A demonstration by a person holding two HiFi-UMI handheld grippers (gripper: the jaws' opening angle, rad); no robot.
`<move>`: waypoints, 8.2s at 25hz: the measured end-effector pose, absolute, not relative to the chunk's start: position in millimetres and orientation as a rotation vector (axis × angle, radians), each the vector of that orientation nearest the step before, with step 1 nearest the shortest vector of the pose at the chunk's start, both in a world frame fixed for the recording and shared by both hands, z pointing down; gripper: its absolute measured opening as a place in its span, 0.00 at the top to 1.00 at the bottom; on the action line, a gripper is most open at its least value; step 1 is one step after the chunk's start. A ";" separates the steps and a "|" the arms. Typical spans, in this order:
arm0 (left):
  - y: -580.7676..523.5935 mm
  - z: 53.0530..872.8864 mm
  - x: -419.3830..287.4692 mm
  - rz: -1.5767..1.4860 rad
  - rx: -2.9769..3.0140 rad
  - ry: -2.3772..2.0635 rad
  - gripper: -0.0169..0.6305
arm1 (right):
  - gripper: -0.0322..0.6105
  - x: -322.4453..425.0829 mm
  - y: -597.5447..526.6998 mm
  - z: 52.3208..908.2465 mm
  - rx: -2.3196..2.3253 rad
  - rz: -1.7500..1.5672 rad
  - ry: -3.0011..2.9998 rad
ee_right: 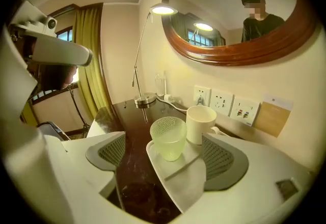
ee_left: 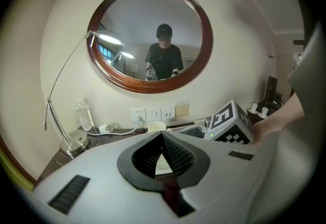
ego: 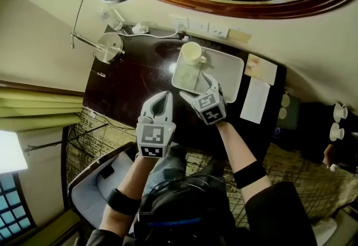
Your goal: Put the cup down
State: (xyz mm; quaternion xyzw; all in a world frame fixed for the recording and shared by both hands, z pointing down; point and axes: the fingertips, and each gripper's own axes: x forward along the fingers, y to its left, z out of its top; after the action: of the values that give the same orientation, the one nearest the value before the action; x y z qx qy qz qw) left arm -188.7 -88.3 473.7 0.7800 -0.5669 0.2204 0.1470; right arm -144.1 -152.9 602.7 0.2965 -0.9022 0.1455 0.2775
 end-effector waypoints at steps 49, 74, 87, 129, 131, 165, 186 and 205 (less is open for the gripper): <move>-62.0 488.8 -252.3 0.619 2.117 -1.734 0.97 | 0.34 -245.0 -107.2 624.8 0.254 0.217 -2.488; -42.2 483.3 -307.4 0.515 1.929 -1.908 0.97 | 0.31 -267.8 -26.7 680.0 -0.053 0.203 -2.376; -32.6 478.5 -303.0 0.492 1.923 -1.923 0.97 | 0.23 -260.3 -30.5 666.3 -0.008 0.203 -2.408; -4.5 480.6 -103.3 0.598 2.244 -1.498 0.97 | 0.91 80.2 -40.5 524.8 1.097 0.495 -2.347; -3.3 485.7 -100.1 0.598 2.242 -1.479 0.97 | 0.91 86.2 -37.5 522.0 1.124 0.519 -2.338; -44.3 497.0 -111.6 0.659 2.244 -1.425 0.97 | 0.61 5.6 -98.1 547.4 0.949 0.455 -2.411; -139.3 538.4 -150.9 0.613 2.217 -1.376 0.97 | 0.11 -113.8 -244.1 633.4 0.816 0.359 -2.410; -165.1 540.4 -178.2 0.565 2.247 -1.389 0.97 | 0.29 -168.9 -296.6 668.1 0.790 0.319 -2.395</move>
State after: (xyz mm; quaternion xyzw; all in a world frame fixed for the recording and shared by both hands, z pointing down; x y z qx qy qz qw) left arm -178.2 -165.1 540.4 0.8117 -0.5017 0.2042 0.2184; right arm -168.9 -296.6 668.1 0.2970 -0.9001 0.1199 0.2954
